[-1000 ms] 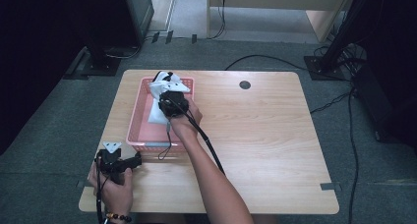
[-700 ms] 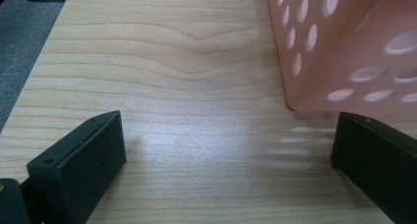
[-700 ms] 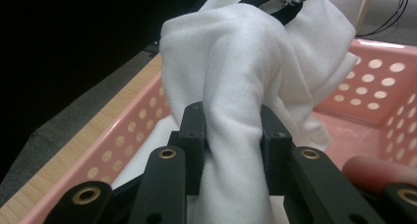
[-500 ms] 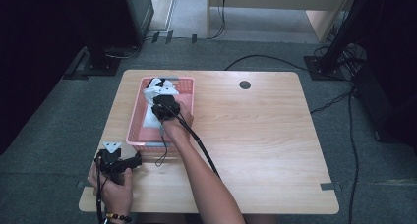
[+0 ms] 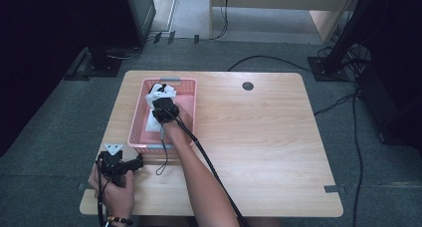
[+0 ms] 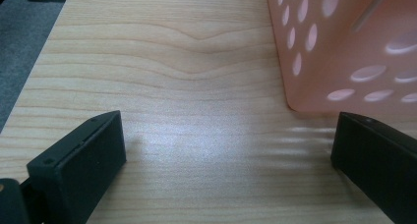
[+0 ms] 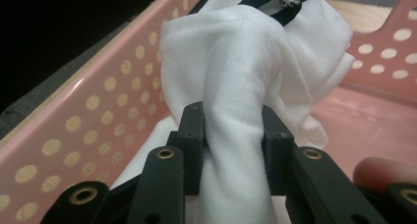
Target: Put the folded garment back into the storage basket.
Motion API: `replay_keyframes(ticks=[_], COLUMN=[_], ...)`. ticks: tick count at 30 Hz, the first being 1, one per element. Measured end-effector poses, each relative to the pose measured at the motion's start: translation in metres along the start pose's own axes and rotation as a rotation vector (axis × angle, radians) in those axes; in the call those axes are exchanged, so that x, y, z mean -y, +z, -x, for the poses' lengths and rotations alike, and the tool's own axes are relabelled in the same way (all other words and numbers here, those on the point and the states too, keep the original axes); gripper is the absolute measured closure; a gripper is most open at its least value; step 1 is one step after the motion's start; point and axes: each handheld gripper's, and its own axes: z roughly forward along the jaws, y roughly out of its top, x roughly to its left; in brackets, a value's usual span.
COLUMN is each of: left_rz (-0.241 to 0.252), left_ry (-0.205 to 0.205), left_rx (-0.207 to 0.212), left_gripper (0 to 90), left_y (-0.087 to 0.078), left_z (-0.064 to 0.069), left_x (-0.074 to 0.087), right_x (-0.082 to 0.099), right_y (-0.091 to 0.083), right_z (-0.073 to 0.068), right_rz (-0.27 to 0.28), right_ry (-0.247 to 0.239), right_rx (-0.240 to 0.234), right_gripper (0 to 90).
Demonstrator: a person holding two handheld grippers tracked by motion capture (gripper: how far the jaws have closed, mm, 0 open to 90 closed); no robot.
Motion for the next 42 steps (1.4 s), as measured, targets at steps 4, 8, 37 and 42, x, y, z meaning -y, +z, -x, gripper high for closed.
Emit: replay_keyframes(ticks=[4, 8, 37, 42], left_rz=[-0.001, -0.001, -0.003, -0.003], left_ry=[0.002, 0.002, 0.005, 0.005], left_rx=[0.000, -0.001, 0.001, 0.001], left_gripper=[0.0, 0.0, 0.0, 0.0], left_y=[0.000, 0.000, 0.000, 0.000], left_z=[0.000, 0.000, 0.000, 0.000], left_x=[0.000, 0.000, 0.000, 0.000], right_x=[0.000, -0.001, 0.013, 0.014], right_y=[0.006, 0.011, 0.041, 0.043], right_z=[0.001, 0.001, 0.010, 0.012], right_rz=[-0.024, -0.038, -0.116, -0.124], right_ry=[0.007, -0.014, -0.123, -0.079], right_rx=[0.008, 0.015, 0.011, -0.044], right_gripper=[70.1, 70.2, 64.5, 29.2])
